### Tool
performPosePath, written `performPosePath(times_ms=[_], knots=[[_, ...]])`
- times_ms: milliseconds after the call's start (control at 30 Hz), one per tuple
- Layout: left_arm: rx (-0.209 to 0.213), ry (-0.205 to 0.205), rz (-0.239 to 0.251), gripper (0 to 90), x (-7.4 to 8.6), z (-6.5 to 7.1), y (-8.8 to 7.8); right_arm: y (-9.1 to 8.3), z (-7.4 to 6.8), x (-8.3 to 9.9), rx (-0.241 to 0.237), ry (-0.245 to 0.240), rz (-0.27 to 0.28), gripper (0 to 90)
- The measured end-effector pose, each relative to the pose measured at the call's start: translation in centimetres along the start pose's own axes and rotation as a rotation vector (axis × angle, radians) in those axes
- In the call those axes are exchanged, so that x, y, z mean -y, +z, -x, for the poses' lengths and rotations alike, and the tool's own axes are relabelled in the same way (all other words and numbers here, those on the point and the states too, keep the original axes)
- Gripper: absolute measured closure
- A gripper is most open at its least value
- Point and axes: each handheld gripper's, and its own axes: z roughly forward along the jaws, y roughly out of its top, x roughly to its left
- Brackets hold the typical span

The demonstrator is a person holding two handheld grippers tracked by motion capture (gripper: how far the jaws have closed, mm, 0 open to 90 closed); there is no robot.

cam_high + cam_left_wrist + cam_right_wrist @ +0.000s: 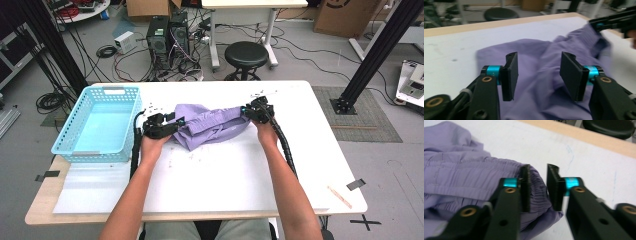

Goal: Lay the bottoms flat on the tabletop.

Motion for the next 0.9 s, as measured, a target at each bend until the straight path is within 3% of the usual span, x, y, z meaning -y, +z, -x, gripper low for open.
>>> performPosePath(times_ms=[67,133,233,333,400,467,567,667,700,767,833,867,900], knots=[[0.037,0.041,-0.027,45.4,0.3,0.6,0.1,-0.6,-0.3,0.3,0.001,-0.007,0.020,65.2],[0.046,0.087,-0.065,43.1,0.5,1.2,0.5,-1.7,-0.3,0.6,-0.016,0.010,0.050,60.7],[0.065,0.107,-0.100,39.1,0.8,1.8,1.2,-3.6,-0.4,1.2,-0.035,0.020,0.100,59.6],[0.061,0.134,-0.128,38.2,0.9,2.2,2.0,-5.2,-0.7,2.0,-0.093,0.033,0.117,58.7],[0.034,0.129,-0.158,38.7,1.0,2.2,2.5,-5.6,-1.2,2.5,-0.158,0.044,0.087,58.3],[0.003,0.123,-0.203,43.1,1.1,2.1,3.1,-5.2,-2.3,3.0,-0.206,0.027,0.022,56.5],[-0.039,0.141,-0.250,59.6,1.1,2.2,3.7,-3.9,-4.5,3.5,-0.265,-0.015,-0.041,50.7],[-0.055,0.139,-0.251,73.7,1.0,2.1,4.0,-2.1,-6.7,3.7,-0.262,-0.071,-0.092,45.7],[-0.065,0.140,-0.241,79.1,0.9,2.1,3.9,-1.5,-7.3,3.7,-0.253,-0.089,-0.106,46.6],[-0.079,0.136,-0.219,81.6,0.6,2.0,3.7,-0.5,-8.2,3.8,-0.222,-0.141,-0.133,55.1],[-0.085,0.126,-0.196,82.3,0.3,1.7,3.4,-0.4,-8.6,3.7,-0.181,-0.213,-0.118,78.1],[-0.090,0.119,-0.187,82.4,0.1,1.6,3.2,-0.5,-8.5,3.6,-0.201,-0.218,-0.123,87.0],[-0.094,0.109,-0.178,82.4,0.0,1.4,3.1,-0.6,-8.5,3.6,-0.205,-0.231,-0.129,88.2]])
